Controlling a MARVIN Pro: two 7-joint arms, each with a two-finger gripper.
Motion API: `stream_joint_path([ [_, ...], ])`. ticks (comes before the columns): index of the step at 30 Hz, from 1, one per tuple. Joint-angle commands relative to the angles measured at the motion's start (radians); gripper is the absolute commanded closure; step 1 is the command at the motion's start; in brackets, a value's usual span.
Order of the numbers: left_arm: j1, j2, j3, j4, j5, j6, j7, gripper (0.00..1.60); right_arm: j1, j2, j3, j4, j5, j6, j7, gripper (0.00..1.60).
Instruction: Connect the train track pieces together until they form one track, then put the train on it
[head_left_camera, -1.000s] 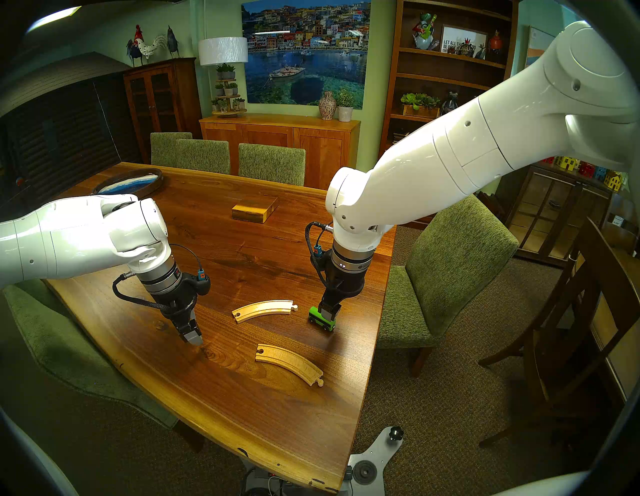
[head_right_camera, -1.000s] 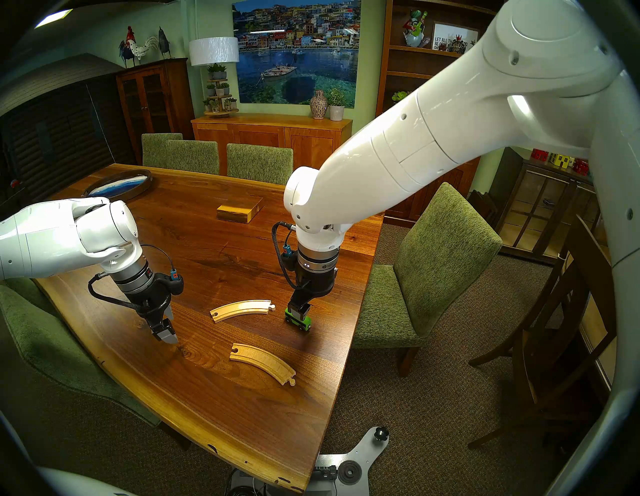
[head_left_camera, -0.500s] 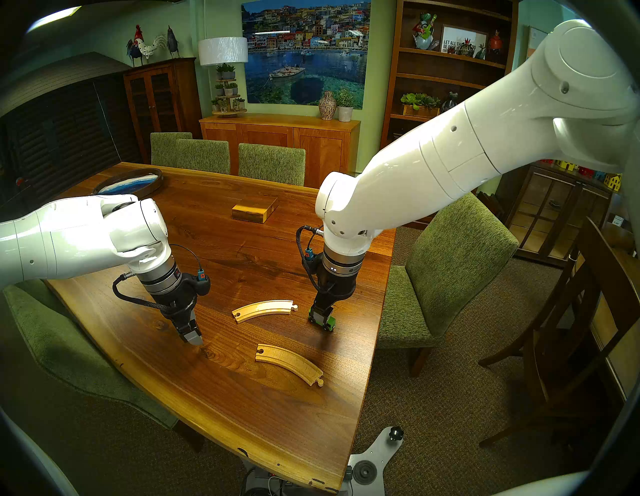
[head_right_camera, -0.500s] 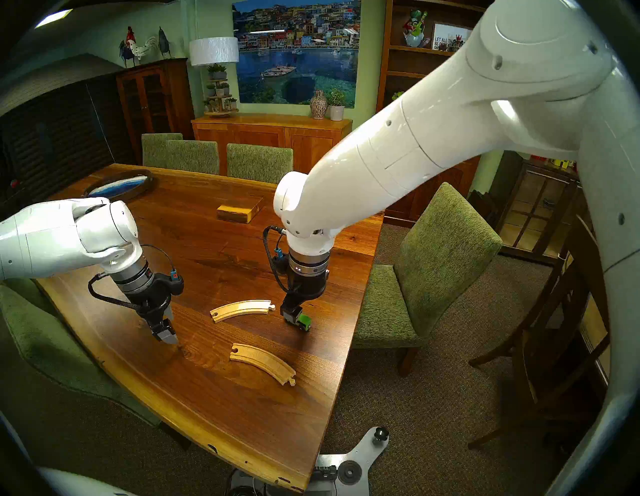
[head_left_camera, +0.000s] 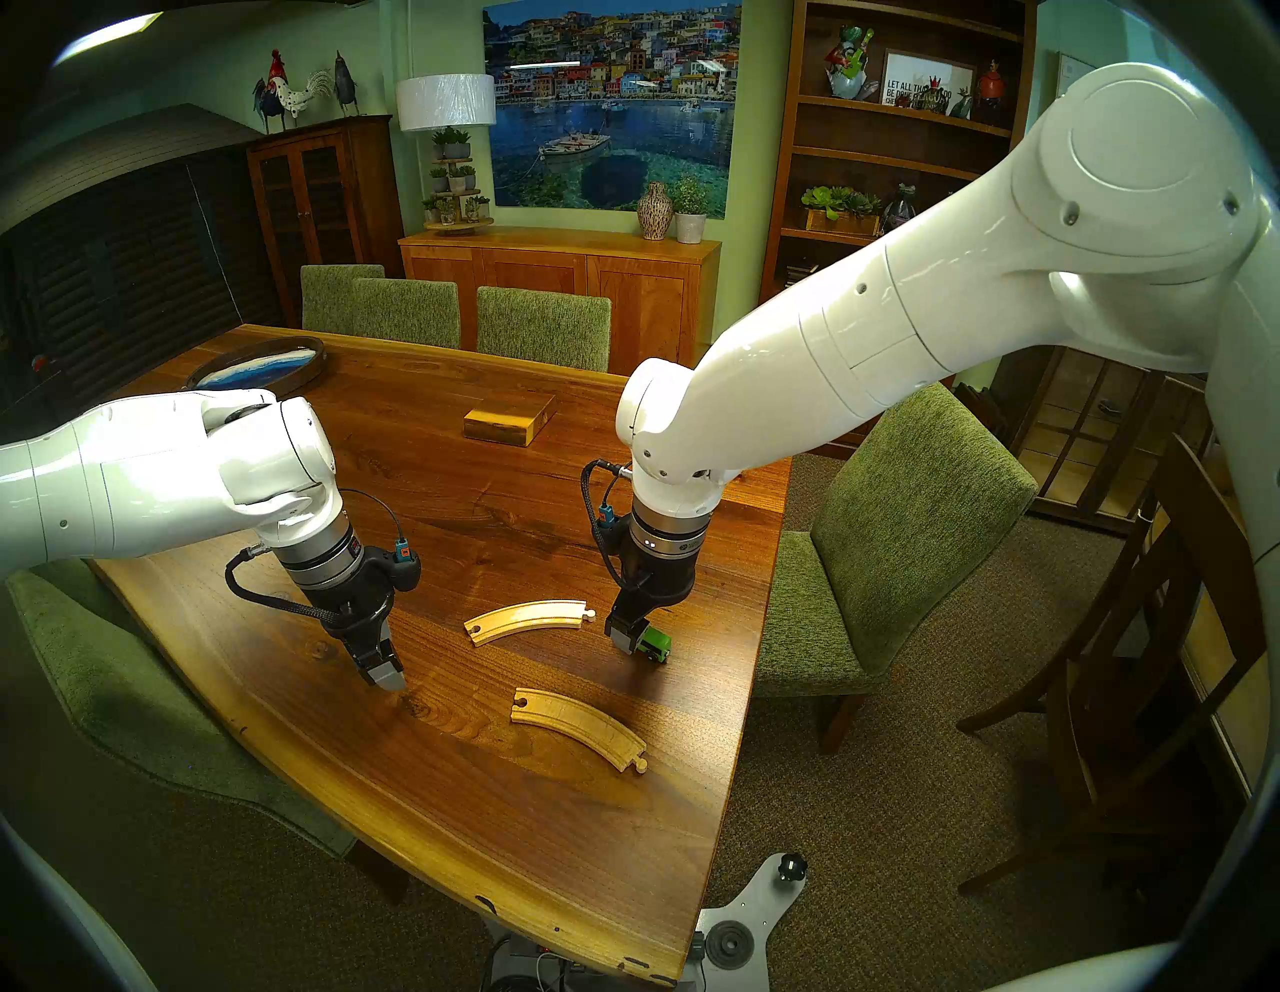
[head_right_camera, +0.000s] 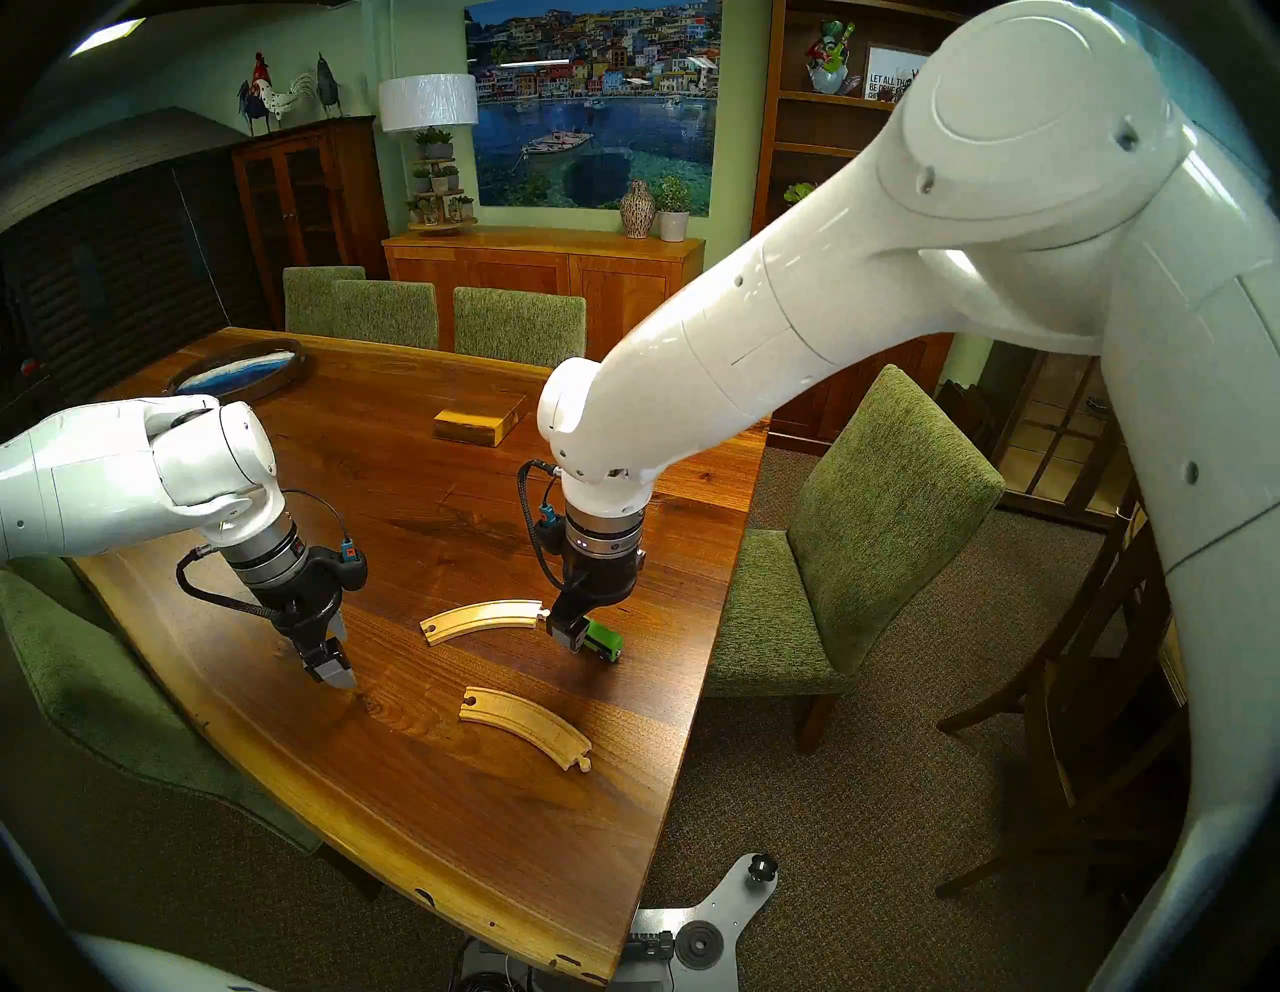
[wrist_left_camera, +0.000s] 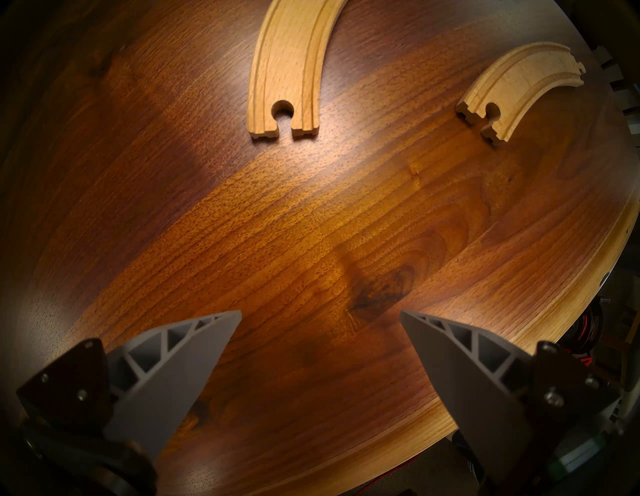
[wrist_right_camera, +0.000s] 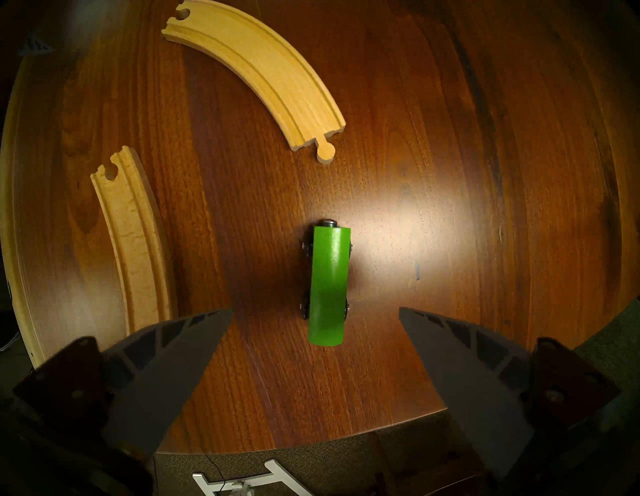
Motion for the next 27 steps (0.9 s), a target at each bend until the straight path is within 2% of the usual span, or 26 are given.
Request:
stream_joint_path([
  [1,-0.028,0.000,-0.019,0.000,0.002,0.000,-0.001,0.00,-0.008,0.004,-0.002,0.053,-0.022,-0.001,0.031,0.00],
  [23,-0.027,0.001,-0.019,0.000,0.002,0.001,-0.001,0.00,-0.068,0.007,-0.018,0.103,-0.069,-0.028,0.090,0.00],
  [25,-0.027,0.001,-0.019,0.000,0.002,0.001,-0.001,0.00,-0.073,0.004,-0.020,0.108,-0.071,-0.028,0.093,0.11],
  [27,-0.027,0.001,-0.019,0.000,0.002,0.001,-0.001,0.00,-0.079,-0.001,-0.022,0.116,-0.074,-0.025,0.098,0.08],
])
